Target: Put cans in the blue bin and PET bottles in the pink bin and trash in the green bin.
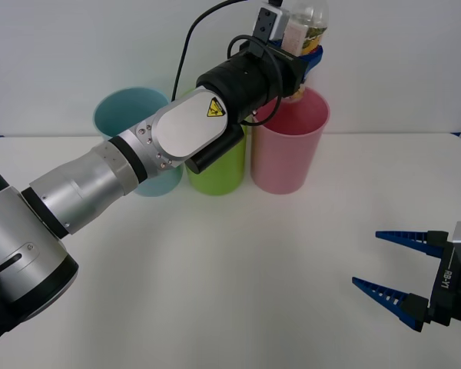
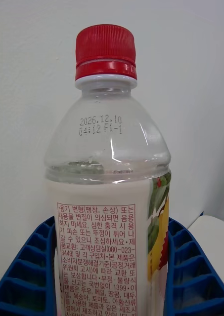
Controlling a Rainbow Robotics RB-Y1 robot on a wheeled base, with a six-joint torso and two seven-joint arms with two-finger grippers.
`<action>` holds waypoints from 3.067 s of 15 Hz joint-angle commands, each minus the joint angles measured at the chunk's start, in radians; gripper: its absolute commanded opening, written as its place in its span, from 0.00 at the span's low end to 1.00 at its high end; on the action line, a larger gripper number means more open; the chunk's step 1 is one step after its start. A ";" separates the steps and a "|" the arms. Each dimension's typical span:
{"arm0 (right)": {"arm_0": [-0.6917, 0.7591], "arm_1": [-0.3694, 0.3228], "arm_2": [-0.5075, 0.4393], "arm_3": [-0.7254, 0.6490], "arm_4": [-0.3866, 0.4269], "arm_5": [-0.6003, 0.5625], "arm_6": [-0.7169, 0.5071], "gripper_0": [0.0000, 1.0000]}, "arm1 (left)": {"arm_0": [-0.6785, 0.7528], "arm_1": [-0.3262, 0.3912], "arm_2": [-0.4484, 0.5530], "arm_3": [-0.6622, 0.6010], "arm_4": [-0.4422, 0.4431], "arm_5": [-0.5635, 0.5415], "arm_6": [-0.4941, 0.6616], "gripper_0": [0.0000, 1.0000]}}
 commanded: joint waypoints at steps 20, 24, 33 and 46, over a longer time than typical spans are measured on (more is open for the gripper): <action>0.000 0.000 0.000 0.000 0.000 0.000 0.000 1.00 | 0.100 0.371 0.002 -0.401 0.376 -0.302 -0.139 1.00; 0.000 0.000 0.000 0.000 0.000 0.000 0.000 1.00 | 0.238 0.600 0.006 -0.620 0.587 -0.340 -0.198 1.00; 0.000 0.000 0.000 0.000 0.000 0.000 0.000 1.00 | 0.698 0.703 0.394 -0.733 0.505 -0.811 -0.187 1.00; 0.000 0.000 0.000 0.000 0.000 0.000 0.000 1.00 | 1.092 0.408 0.811 -0.856 0.080 -1.074 -0.159 1.00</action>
